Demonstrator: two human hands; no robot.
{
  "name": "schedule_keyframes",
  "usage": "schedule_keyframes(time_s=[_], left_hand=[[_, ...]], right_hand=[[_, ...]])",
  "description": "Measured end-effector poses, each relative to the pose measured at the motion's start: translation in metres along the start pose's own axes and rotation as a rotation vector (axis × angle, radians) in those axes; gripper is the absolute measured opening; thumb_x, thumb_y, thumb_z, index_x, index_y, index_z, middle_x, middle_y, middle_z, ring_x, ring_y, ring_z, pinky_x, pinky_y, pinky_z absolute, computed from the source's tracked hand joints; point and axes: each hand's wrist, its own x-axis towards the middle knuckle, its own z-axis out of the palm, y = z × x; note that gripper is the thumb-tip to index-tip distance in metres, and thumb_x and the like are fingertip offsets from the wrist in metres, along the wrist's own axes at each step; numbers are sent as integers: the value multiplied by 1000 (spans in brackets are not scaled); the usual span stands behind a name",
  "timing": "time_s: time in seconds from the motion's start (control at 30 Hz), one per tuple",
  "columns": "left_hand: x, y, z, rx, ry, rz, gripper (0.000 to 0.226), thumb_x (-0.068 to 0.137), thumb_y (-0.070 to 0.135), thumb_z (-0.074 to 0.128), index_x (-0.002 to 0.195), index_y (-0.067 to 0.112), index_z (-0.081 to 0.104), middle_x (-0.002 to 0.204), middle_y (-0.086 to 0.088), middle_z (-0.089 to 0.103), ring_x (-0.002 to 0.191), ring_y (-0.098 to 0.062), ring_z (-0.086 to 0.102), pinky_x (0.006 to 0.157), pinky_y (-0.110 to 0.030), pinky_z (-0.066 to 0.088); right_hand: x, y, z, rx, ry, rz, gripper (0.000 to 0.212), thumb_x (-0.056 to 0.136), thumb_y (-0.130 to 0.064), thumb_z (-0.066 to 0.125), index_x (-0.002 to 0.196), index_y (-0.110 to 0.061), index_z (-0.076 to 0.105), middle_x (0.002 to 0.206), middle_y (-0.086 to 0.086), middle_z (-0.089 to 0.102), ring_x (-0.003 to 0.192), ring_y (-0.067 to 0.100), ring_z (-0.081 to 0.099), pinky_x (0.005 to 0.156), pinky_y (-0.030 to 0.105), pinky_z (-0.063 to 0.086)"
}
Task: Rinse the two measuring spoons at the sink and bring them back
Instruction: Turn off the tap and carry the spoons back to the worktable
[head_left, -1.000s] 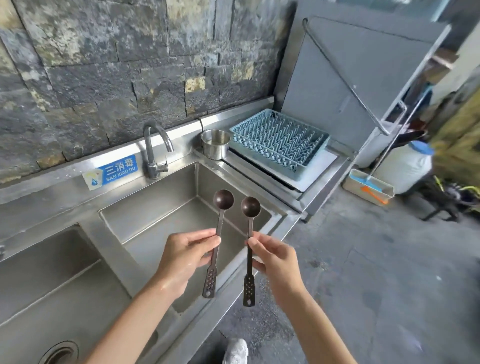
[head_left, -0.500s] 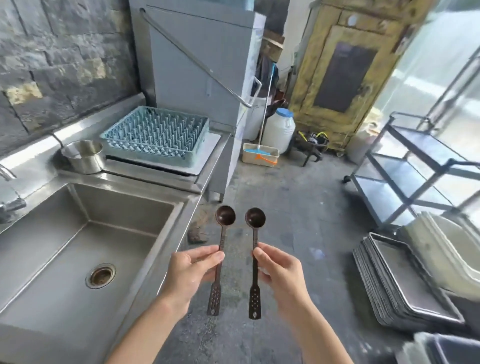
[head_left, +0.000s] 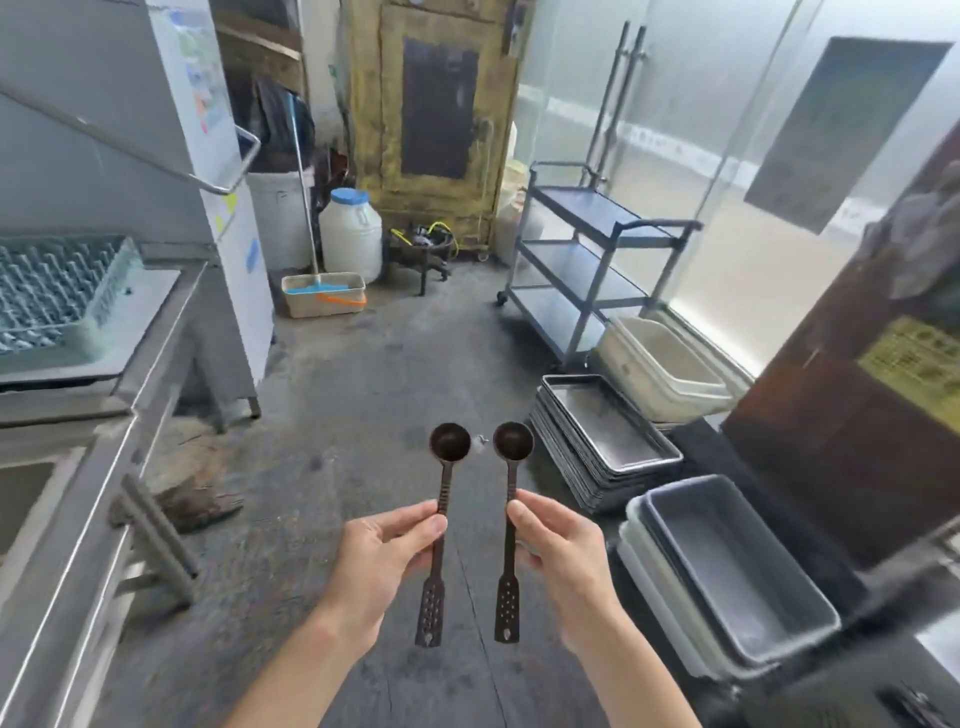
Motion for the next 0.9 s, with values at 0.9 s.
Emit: schedule_keyframes(time_s=[0.9], left_hand=[[4,-154,439,324,-773,-224,30,88,8,70,117,14,73,108,-4,78,107,-18,72,98,-36,52]], right_hand=[[-130,7,-414,189,951,92,19,98,-15,70,102,-30,81,101,-11,83,101,9,77,88,27,60]])
